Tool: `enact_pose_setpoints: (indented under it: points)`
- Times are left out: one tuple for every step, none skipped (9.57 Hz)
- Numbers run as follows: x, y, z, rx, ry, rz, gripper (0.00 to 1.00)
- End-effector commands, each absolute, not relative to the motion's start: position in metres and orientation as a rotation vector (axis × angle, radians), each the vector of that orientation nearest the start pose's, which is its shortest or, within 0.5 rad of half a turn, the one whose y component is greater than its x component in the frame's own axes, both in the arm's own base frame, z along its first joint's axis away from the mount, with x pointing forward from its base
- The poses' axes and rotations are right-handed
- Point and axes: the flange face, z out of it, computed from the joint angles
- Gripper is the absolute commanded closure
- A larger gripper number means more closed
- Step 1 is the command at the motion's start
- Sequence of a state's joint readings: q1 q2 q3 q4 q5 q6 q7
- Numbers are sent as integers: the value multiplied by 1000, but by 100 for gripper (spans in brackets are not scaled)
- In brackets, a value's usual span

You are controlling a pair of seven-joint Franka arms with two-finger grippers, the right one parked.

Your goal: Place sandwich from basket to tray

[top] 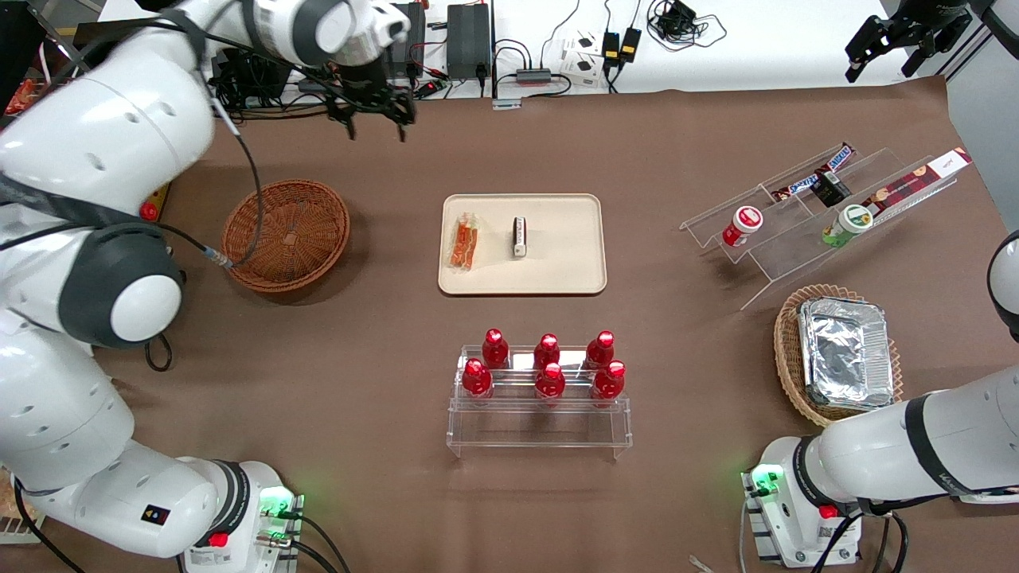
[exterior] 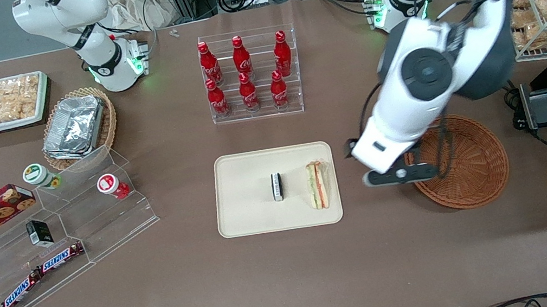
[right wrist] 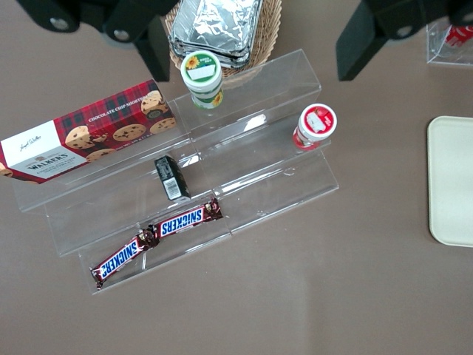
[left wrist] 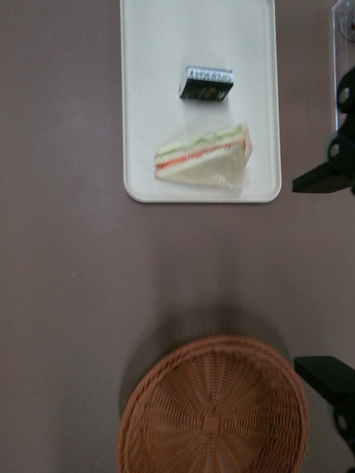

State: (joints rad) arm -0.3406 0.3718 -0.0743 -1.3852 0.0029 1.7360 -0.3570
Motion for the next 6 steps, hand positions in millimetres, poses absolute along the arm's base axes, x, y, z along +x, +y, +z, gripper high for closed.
enact_pose_setpoints:
  points:
    - [614,-189,535,-3135,92,67,1]
    - [616,-153,550,-3140,54,53,1]
    - [617,-123,560,-3139,35,50,1]
    - [616,-104,567,-3117,65,49,1]
    - [619,-87,570,-3079,63,31,1]
    - [622,-79,566,-3071,47,32,1]
